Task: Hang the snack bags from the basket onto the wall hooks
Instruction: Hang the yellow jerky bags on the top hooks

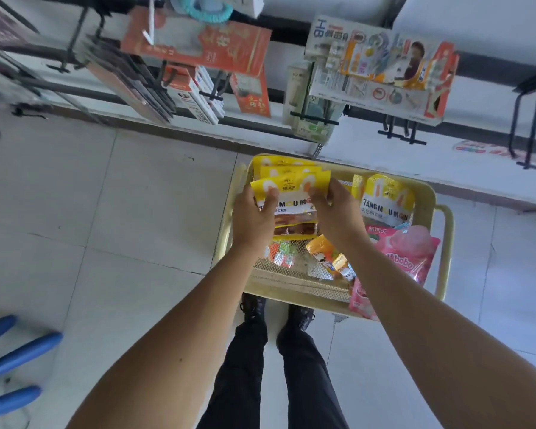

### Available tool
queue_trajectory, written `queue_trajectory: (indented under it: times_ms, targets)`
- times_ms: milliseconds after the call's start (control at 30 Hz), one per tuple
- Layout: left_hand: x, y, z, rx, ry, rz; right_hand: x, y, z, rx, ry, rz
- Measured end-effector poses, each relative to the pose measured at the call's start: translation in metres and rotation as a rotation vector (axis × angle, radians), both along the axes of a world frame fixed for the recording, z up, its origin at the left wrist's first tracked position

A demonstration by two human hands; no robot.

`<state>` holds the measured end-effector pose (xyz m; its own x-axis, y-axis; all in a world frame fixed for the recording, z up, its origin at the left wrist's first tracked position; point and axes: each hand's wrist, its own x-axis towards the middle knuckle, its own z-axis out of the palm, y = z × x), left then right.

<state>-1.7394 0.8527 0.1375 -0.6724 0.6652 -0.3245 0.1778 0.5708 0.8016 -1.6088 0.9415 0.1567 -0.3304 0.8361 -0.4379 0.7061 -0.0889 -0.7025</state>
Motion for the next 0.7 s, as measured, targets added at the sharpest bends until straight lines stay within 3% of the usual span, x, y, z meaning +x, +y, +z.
queue_trajectory:
  times_ms: [267, 500, 700]
  targets:
    - [-0.010, 0.001, 0.126, 0.193, -0.086, -0.070, 0.009, -0.011, 0.119, 0.058, 0.191, -0.014]
    - [0.005, -0.001, 0.259, 0.342, -0.279, -0.183, 0.036, -0.012, 0.255, 0.018, 0.512, -0.057]
    - [0.035, 0.008, 0.375, 0.447, -0.312, -0.270, 0.061, -0.014, 0.373, 0.035, 0.726, -0.047]
